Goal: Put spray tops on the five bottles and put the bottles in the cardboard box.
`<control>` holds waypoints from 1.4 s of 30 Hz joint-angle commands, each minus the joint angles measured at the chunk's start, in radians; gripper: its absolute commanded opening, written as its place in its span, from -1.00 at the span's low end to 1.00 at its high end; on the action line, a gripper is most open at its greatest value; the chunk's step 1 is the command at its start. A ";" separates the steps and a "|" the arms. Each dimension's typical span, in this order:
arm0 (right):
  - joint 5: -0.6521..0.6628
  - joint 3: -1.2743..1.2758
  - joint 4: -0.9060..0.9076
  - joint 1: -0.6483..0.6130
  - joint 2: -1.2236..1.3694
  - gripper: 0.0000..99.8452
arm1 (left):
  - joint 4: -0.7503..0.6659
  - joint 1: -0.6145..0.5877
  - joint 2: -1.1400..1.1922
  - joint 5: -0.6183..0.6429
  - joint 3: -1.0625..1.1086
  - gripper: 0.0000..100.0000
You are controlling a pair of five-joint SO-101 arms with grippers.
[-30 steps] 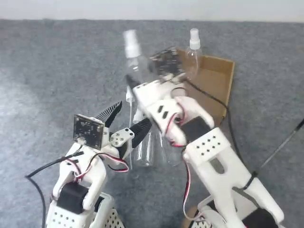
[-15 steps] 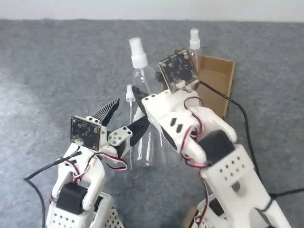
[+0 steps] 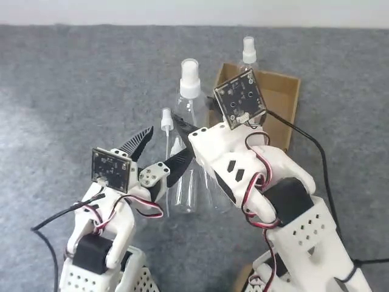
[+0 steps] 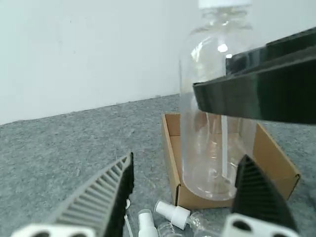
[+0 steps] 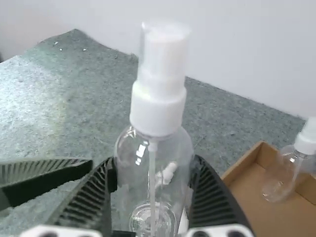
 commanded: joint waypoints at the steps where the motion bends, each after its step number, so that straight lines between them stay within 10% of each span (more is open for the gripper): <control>1: -0.006 -0.041 -0.053 0.162 -0.039 -0.99 | -0.020 -0.009 -0.003 -0.005 -0.005 -0.40; 10: -0.006 0.155 -0.524 0.636 0.116 -0.99 | -0.018 -0.017 -0.005 -0.006 -0.002 -0.40; 27: -0.006 0.213 -1.320 0.661 0.819 -0.99 | -0.025 -0.009 -0.005 -0.006 0.015 -0.40; 42: -0.006 0.078 -1.328 0.679 1.036 -0.99 | -0.025 -0.009 -0.005 -0.006 0.015 -0.40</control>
